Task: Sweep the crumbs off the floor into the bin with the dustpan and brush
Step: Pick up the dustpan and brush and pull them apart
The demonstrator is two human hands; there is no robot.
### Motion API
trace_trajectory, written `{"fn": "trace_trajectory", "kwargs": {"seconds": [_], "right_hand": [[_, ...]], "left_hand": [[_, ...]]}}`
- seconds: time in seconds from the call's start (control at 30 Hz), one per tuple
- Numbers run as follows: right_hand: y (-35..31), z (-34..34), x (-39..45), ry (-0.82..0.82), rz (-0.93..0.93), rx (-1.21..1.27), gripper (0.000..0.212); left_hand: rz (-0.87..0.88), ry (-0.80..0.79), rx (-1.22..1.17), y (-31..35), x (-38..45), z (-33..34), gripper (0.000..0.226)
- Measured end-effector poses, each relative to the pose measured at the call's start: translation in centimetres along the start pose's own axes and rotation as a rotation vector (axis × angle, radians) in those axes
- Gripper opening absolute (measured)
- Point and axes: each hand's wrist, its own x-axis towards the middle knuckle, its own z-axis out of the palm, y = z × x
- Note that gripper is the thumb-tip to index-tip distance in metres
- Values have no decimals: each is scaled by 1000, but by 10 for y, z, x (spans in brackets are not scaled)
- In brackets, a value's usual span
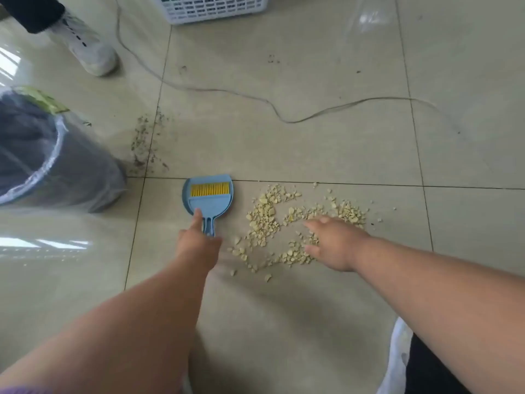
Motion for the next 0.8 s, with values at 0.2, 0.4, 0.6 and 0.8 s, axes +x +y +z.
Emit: {"fn": "trace_trajectory", "kwargs": {"seconds": [0.2,0.4,0.6,0.8], "right_hand": [[-7,8,4,-34,1,77,74],[-10,0,-2,-15,-24,35,71],[-35,-27,-20,143,-104,31,72],[-65,-60,-61,328,-166,67,102]], "left_hand": [[-251,2,-258,-10,27,1,79],[-309,-202,-595,11,10,1,14],[-153,-338,-497,44,-35,1,13],[3,-567,-498,74,-120,-9,12]]}}
